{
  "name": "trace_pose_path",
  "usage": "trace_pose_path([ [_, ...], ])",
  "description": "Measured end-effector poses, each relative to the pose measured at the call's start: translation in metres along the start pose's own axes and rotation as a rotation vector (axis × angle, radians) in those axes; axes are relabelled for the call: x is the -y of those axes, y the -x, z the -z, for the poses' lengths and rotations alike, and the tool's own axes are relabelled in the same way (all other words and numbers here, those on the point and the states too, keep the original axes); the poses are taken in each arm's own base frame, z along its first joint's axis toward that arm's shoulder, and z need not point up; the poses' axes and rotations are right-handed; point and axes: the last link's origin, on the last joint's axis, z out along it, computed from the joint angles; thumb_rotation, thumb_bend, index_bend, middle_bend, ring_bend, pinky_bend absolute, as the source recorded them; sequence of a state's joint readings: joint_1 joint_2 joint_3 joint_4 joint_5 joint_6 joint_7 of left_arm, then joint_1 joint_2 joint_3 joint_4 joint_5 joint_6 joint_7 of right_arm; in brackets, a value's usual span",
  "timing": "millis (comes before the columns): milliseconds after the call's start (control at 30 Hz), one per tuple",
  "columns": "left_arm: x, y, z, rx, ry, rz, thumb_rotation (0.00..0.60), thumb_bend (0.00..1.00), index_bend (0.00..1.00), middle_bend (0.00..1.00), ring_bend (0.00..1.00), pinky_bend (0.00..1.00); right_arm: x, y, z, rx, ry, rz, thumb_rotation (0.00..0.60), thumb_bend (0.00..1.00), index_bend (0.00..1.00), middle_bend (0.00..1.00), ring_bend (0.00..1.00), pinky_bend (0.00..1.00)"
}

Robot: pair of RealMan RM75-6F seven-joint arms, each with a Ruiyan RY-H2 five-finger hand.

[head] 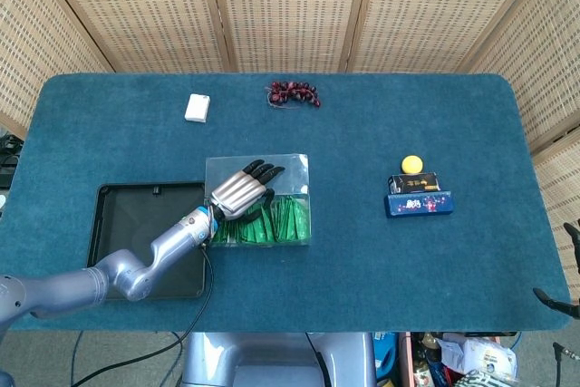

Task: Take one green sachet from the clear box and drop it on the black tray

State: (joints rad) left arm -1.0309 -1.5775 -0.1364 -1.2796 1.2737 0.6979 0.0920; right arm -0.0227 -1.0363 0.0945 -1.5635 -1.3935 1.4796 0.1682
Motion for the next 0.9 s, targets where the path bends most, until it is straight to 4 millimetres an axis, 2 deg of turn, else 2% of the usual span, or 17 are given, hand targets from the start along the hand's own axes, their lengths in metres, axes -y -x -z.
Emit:
trace_pose_path([
  [267,0.0,0.0,-0.001,-0.003,0.001,0.007,0.6,0.46,0.61,0.0,0.0,0.0,0.0,0.0,0.0,0.001,0.0,-0.001,0.6,0.0,0.0,0.0,0.0,0.0],
  [467,-0.001,-0.001,-0.001,-0.007,0.002,0.013,0.6,0.54,0.7,0.0,0.0,0.0,0.0,0.0,0.0,0.002,-0.001,0.0,0.6,0.0,0.0,0.0,0.0,0.0],
  [900,-0.001,-0.018,0.006,-0.057,0.012,0.045,0.6,0.56,0.72,0.0,0.0,0.0,0.002,-0.001,0.002,0.001,-0.01,-0.004,0.6,0.0,0.0,0.0,0.0,0.0],
])
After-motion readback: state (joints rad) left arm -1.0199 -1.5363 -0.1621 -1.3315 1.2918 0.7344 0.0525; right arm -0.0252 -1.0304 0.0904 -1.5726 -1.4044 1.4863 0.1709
